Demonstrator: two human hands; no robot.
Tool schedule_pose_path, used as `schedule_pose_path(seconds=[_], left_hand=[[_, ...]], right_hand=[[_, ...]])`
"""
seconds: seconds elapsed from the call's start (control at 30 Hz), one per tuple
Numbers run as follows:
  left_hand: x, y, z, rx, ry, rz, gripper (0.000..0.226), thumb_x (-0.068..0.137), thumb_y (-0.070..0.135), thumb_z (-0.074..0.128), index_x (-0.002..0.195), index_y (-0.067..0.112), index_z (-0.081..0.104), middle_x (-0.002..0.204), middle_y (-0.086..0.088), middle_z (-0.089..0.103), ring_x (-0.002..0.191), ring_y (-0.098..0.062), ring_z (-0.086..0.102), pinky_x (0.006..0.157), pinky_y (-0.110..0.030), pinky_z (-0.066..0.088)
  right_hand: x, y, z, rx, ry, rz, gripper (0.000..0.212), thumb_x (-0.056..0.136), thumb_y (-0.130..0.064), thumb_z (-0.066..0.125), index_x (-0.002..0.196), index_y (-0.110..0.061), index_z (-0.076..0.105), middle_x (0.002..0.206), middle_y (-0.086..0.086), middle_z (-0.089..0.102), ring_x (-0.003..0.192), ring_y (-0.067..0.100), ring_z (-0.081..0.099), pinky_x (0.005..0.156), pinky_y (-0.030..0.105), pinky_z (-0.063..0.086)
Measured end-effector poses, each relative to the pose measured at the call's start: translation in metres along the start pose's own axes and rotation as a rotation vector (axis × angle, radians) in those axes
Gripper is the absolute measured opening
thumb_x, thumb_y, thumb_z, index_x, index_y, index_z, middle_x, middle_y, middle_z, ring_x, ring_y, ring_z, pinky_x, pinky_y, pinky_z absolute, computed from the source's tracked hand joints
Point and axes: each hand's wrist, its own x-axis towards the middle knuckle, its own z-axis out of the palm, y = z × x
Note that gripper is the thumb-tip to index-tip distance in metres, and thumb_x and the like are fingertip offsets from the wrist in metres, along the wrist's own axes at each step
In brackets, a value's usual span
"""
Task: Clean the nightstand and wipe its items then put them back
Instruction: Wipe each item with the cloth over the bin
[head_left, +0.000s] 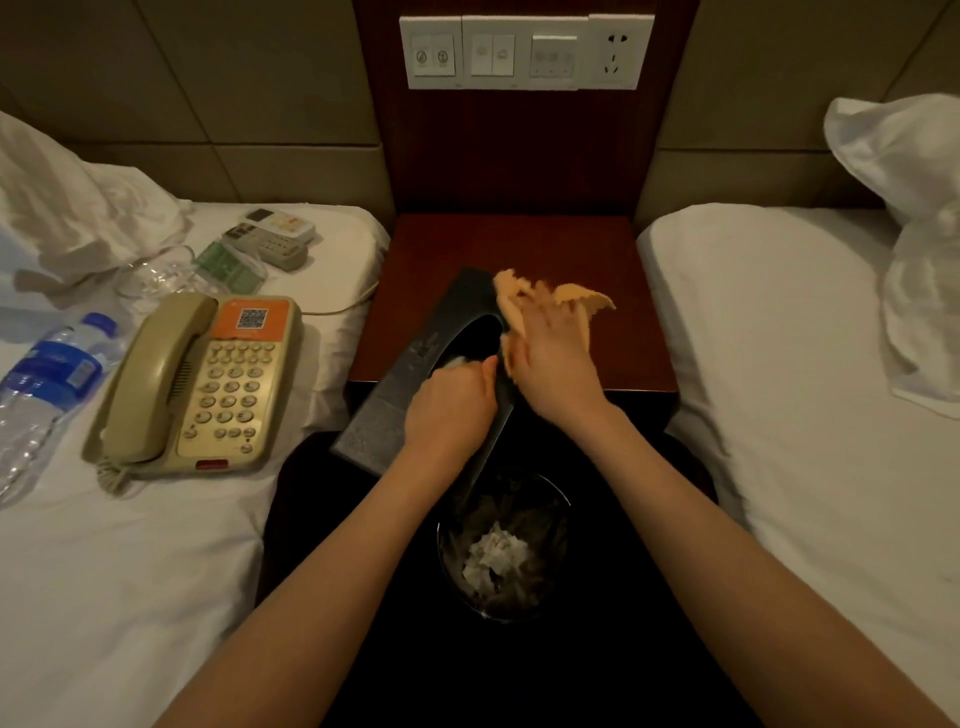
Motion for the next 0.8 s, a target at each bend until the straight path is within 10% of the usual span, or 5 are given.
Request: schedule_pose_path(seconds=[0.37, 0.57, 0.8], left_hand=[[-0.005, -0.004, -0.009, 0.094, -0.038, 0.114, 0.046, 0.101, 0.033, 0.031, 0.078, 0.003, 0.057, 0.071, -0.016, 0.058, 0.072, -0.038, 0.060, 0.057, -0.033, 0.034], [-0.010, -0.003, -0.015, 0.259, -0.077, 0.191, 0.046, 0.101, 0.035, 0.028, 0.090, 0.004, 0.061, 0.091, -0.019, 0.066, 0.085, -0.038, 0.061, 0.063, -0.035, 0.038], [-0.012, 0.002, -0.011, 0.178, -0.164, 0.123, 0.047, 0.099, 0.025, 0.036, 0.054, 0.014, 0.029, 0.066, -0.013, 0.052, 0.070, -0.037, 0.054, 0.057, -0.035, 0.032]], right_hand=[[0.012, 0.004, -0.008, 0.004, 0.009, 0.120, 0.046, 0.100, -0.018, 0.033, 0.144, -0.005, 0.030, 0.153, 0.015, 0.025, 0.142, 0.025, 0.022, 0.116, 0.035, 0.015], [0.024, -0.006, -0.018, -0.052, -0.176, -0.118, 0.048, 0.101, -0.019, 0.033, 0.147, -0.009, 0.024, 0.157, 0.013, 0.015, 0.144, 0.027, 0.017, 0.115, 0.034, 0.015], [0.017, -0.028, -0.018, -0.005, -0.334, -0.368, 0.045, 0.101, -0.020, 0.035, 0.145, -0.022, 0.033, 0.155, -0.001, 0.027, 0.141, 0.017, 0.025, 0.111, 0.030, 0.021]])
